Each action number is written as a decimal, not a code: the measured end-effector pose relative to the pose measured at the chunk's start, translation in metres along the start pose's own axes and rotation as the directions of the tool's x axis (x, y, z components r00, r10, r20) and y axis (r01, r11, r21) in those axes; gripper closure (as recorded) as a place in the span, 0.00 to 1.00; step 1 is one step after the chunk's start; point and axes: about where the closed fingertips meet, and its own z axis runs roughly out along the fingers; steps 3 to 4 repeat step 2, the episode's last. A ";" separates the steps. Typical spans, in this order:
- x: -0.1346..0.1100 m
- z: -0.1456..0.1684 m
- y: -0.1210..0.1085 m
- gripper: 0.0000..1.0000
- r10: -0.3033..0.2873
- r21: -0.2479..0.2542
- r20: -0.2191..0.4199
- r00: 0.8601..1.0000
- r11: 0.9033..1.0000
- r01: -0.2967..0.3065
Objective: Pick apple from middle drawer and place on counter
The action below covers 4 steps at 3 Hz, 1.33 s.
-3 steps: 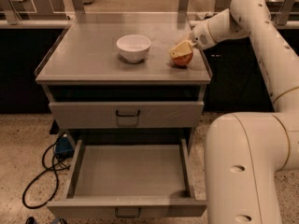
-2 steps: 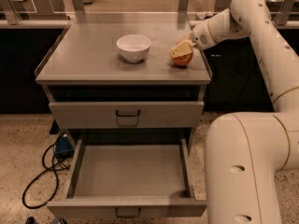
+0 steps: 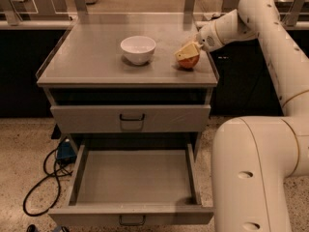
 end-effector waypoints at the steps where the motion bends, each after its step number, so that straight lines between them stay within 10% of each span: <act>1: 0.000 0.000 0.000 0.00 0.000 0.000 0.000 1.000 1.000 0.000; 4: 0.000 0.000 0.000 0.00 0.000 0.000 0.000 1.000 1.000 0.000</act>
Offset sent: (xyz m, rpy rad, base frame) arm 0.0000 0.0000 0.0000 0.0000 0.0000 0.0000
